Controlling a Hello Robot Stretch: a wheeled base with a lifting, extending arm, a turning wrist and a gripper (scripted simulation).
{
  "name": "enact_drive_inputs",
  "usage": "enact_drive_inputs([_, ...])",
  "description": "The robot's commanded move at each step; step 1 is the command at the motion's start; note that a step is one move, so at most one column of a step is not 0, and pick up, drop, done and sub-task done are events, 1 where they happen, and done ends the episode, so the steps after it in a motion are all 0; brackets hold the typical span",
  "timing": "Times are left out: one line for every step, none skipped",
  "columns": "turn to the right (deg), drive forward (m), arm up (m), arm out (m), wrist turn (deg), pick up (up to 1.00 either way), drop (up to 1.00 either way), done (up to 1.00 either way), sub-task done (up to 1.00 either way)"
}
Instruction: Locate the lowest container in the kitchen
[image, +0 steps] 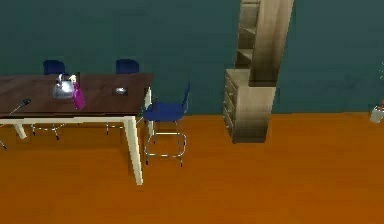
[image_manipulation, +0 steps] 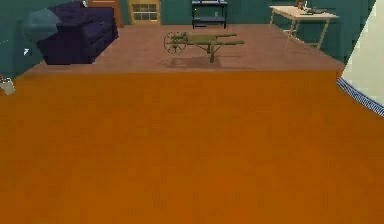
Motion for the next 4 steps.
enact_drive_inputs([-9.0, 0.00, 0.00, 0.00, 0.0, 0.00, 0.00, 0.00, 0.00])
enact_drive_inputs([0.0, 0.15, 0.00, 0.00, 0.0, 0.00, 0.00, 0.00, 0.00])
enact_drive_inputs([-12.0, 0.00, 0.00, 0.00, 0.0, 0.00, 0.00, 0.00, 0.00])
enact_drive_inputs([0.0, 0.70, 0.00, 0.00, 0.0, 0.00, 0.00, 0.00, 0.00])
